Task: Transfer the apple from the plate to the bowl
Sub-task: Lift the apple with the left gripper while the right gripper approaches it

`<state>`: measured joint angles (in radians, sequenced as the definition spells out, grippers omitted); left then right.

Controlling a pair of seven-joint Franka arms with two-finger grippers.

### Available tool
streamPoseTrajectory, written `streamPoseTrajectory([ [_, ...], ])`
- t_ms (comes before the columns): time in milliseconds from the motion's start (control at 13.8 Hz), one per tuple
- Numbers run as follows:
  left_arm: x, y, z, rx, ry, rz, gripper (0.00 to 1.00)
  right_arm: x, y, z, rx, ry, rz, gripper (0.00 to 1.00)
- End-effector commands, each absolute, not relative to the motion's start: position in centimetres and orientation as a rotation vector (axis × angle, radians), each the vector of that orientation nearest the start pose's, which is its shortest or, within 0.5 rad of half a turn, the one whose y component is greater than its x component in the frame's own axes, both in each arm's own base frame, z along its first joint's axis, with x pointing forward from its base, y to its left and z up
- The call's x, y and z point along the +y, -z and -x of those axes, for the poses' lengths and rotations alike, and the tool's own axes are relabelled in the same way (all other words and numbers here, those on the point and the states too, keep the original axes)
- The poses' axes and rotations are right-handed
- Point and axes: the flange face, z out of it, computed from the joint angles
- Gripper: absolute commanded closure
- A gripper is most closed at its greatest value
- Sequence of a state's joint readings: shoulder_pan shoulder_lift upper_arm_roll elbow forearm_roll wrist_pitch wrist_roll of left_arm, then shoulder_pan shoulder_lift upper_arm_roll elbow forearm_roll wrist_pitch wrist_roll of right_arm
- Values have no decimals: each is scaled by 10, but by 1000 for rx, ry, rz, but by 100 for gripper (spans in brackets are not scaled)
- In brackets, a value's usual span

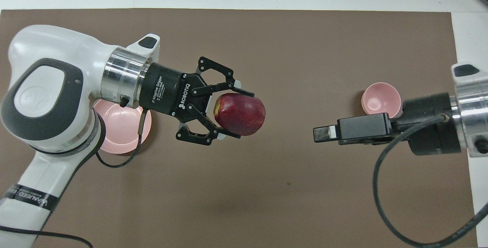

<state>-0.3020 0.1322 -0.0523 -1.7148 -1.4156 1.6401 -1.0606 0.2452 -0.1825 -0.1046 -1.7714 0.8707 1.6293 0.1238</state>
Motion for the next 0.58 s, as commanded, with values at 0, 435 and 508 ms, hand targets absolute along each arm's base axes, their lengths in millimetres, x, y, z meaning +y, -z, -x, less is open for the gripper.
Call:
streamPoseTrajectory([
  [0,-323,-561,-514,960,1240,-1534,100,140,-656,-481,114,-108,2138,0],
  [435,-371,-563,-480,885,1378,-1456,100,144,-648,-481,112,-113,2107,0],
  [508,-373,-565,-478,877,1388,-1440,100,144,-646,-481,97,-106,2115,0],
])
